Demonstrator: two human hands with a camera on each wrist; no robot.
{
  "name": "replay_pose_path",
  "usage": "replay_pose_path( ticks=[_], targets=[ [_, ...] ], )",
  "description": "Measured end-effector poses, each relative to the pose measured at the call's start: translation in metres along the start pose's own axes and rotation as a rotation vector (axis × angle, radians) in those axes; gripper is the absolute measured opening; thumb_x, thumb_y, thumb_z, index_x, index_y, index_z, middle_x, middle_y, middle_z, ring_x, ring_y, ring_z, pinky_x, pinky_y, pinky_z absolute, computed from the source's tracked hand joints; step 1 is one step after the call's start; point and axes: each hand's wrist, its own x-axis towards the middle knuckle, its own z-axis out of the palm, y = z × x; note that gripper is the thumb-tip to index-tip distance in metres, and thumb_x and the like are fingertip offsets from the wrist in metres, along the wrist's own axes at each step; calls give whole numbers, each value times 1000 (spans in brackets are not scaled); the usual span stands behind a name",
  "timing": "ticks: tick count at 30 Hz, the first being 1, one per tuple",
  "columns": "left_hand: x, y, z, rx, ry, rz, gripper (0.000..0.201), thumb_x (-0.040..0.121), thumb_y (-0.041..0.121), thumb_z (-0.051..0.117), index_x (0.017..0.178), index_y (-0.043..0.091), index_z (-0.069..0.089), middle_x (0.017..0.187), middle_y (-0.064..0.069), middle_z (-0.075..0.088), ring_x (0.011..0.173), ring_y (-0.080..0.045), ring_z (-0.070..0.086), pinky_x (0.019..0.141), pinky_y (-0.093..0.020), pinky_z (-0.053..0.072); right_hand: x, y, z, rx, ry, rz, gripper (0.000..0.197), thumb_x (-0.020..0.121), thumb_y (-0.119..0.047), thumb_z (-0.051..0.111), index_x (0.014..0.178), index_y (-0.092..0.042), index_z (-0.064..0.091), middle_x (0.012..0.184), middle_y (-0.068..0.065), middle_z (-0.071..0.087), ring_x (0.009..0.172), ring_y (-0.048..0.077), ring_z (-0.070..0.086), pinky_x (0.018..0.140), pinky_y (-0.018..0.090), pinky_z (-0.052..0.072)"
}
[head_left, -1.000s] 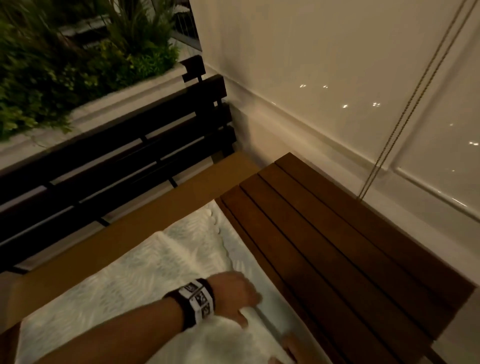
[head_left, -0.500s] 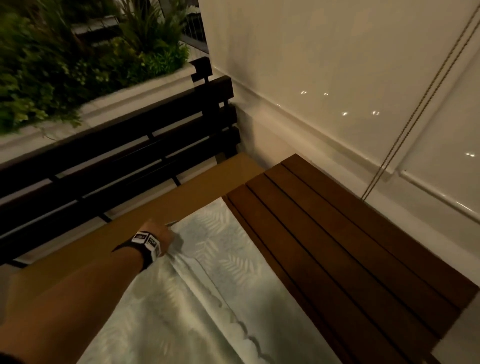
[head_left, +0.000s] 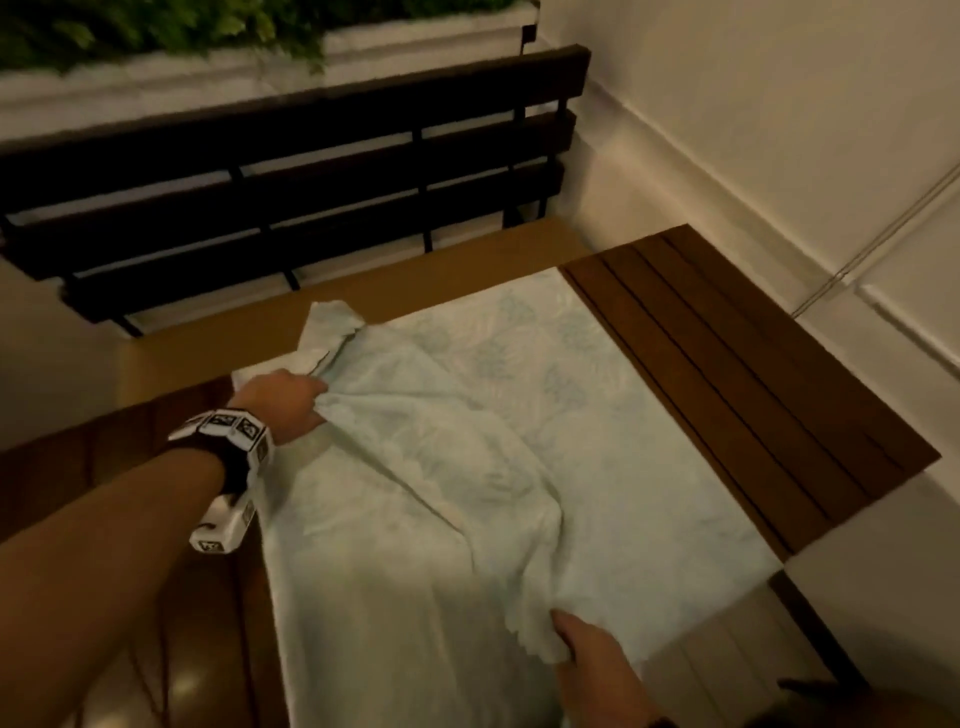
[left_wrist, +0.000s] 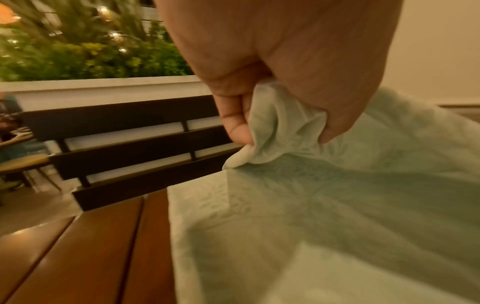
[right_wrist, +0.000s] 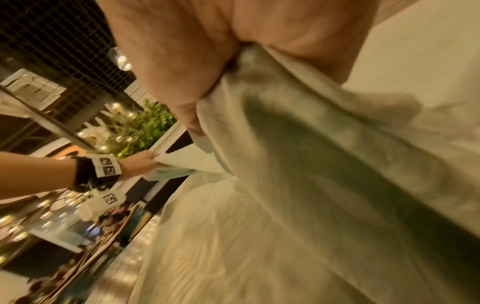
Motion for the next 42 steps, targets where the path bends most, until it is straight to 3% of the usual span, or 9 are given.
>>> replay_pose_path(
  ticks=[2, 5, 10, 15, 19, 29, 34, 39, 42],
  targets=[
    [-25, -15, 11, -70, 13, -35, 28, 91, 46, 53, 106, 24, 61, 108, -9, 70, 99, -32, 65, 80, -37, 54, 1, -26, 18, 10, 20, -79, 25, 86, -26, 54, 100, -32, 74, 99, -11, 75, 99, -9, 65, 85, 3, 46],
    [-53, -27, 20, -142, -3, -96, 26, 89, 38, 56, 110, 23, 61, 109, -10, 69, 101, -35, 64, 80, -38, 52, 5, -57, 43, 63, -5, -139, 43, 76, -41, 43, 95, -18, 74, 93, -7, 74, 88, 3, 68, 82, 23, 53],
    [-88, -42, 48, -255, 18, -178, 20, 88, 39, 55, 95, 22, 63, 98, -12, 70, 92, -37, 65, 76, -40, 52, 29, -97, 63, 32, -151, -167, 20, 100, -28, 55, 83, -25, 65, 86, -6, 72, 86, 13, 68, 78, 30, 53],
    [-111, -66, 71, -286, 12, -231, 25, 89, 40, 56, 97, 18, 66, 93, -15, 71, 86, -39, 66, 73, -43, 55, 57, -124, 87, 15, -228, -245, 23, 99, -29, 56, 91, -12, 69, 75, -4, 68, 69, 10, 62, 69, 32, 50],
    [-134, -102, 84, -301, -9, -280, 22, 87, 44, 52, 90, 25, 62, 87, -12, 70, 80, -36, 67, 70, -41, 57, 59, -138, 118, -34, -289, -252, 15, 95, -20, 58, 92, -11, 70, 88, 7, 75, 82, 19, 70, 76, 39, 58],
    [-196, -239, 147, -235, -43, -258, 35, 89, 47, 49, 117, 29, 60, 107, -13, 69, 94, -35, 66, 77, -40, 53, 43, -230, 260, -112, -455, -266, 28, 100, -22, 52, 82, -2, 61, 68, 11, 60, 59, 15, 51, 56, 29, 40],
    [-231, -320, 175, -145, -30, -286, 31, 89, 49, 46, 103, 26, 61, 96, -9, 70, 85, -32, 67, 76, -39, 56, 27, -287, 349, -169, -535, -360, 41, 101, -23, 50, 61, -27, 41, 57, -7, 45, 48, 4, 39, 47, 19, 31],
    [-259, -373, 198, -64, -87, -384, 26, 90, 48, 52, 104, 26, 59, 108, -5, 68, 99, -28, 61, 87, -40, 46, 15, -324, 418, -126, -580, -342, 21, 102, -25, 49, 84, -15, 55, 64, -3, 51, 54, 14, 47, 51, 24, 38],
    [-278, -385, 213, -97, -96, -414, 24, 88, 43, 56, 102, 25, 60, 100, -4, 69, 89, -26, 63, 83, -40, 52, 8, -340, 436, -122, -630, -295, 22, 101, -35, 50, 112, -16, 55, 89, 8, 68, 76, 24, 65, 72, 33, 54]
  ],
)
